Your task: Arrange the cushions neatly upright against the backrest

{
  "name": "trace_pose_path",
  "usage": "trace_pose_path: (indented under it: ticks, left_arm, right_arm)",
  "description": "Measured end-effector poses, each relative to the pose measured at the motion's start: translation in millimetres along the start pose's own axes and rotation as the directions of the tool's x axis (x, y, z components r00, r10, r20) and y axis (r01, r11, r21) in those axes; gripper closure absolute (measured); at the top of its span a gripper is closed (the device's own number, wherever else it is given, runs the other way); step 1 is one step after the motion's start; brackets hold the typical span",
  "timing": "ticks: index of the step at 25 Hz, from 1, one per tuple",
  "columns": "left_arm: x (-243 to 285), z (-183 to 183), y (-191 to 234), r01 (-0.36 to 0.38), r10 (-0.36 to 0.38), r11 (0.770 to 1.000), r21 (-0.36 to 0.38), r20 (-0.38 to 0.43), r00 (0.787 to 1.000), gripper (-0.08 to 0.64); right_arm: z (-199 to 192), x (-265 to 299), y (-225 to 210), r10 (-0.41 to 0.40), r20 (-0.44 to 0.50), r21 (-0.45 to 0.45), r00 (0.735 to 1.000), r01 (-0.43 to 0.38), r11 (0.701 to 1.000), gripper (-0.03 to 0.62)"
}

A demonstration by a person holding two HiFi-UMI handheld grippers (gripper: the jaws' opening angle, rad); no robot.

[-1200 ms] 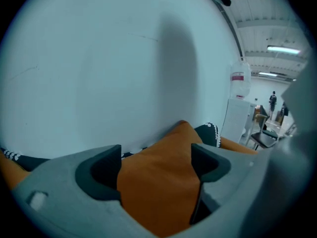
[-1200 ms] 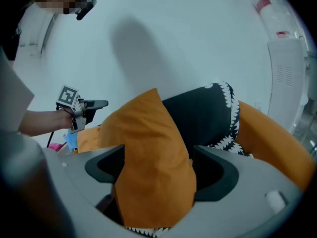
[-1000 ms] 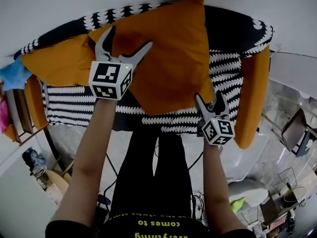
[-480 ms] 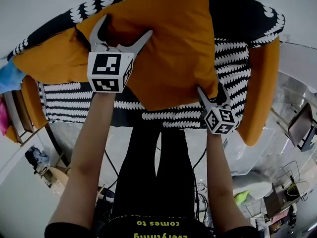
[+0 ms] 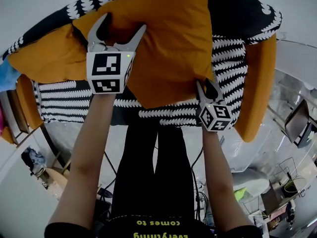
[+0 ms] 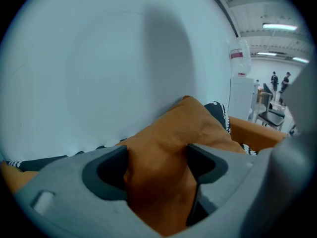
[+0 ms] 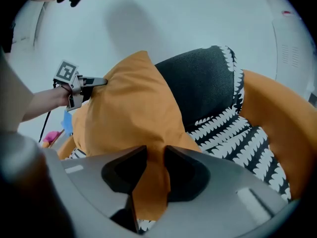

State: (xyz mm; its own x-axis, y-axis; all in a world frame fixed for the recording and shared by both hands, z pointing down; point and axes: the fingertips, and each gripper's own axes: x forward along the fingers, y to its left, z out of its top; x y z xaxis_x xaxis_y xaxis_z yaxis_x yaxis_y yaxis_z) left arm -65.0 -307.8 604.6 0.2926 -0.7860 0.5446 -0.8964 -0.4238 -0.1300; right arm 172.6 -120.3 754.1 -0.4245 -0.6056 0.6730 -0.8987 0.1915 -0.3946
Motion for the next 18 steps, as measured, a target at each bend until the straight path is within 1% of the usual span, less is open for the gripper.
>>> trace_pose_path:
  ticks: [2, 5, 6, 9, 12, 14, 18]
  left_arm:
    - [-5, 0, 2, -0.017, 0.017, 1.0, 0.009, -0.003, 1.0, 0.259]
    - [-15, -2, 10, -0.038, 0.038, 0.998, 0.044, -0.008, 0.999, 0.397]
    - [-16, -3, 11, -0.038, 0.039, 0.998, 0.055, -0.009, 0.999, 0.429]
    - [-15, -6, 14, -0.024, 0.025, 0.996, 0.083, -0.014, 1.0, 0.486]
    - [-17, -4, 13, -0.004, 0.004, 0.995, 0.104, 0.002, 1.0, 0.547]
    - [-22, -2, 12, 0.008, -0.01, 0.995, 0.1, 0.016, 1.0, 0.555]
    - [-34, 1, 15, 0.023, -0.026, 0.998, 0.063, 0.035, 0.999, 0.557]
  right_arm:
    - [0, -3, -6, -0.017, 0.01, 0.041, 1.0, 0.016, 0.999, 0.492]
    - [0, -7, -7, -0.031, 0.022, 0.071, 0.999, 0.029, 0.997, 0.55]
    - [1, -8, -7, -0.032, 0.024, 0.073, 0.999, 0.03, 0.997, 0.565]
    - [3, -10, -5, -0.031, 0.028, 0.073, 0.999, 0.029, 0.997, 0.574]
    - [4, -13, -2, -0.031, 0.041, 0.092, 0.999, 0.027, 0.995, 0.575]
    - [5, -16, -1, -0.037, 0.05, 0.103, 0.998, 0.032, 0.994, 0.575]
    - [8, -23, 5, -0.045, 0.077, 0.138, 0.996, 0.034, 0.99, 0.577]
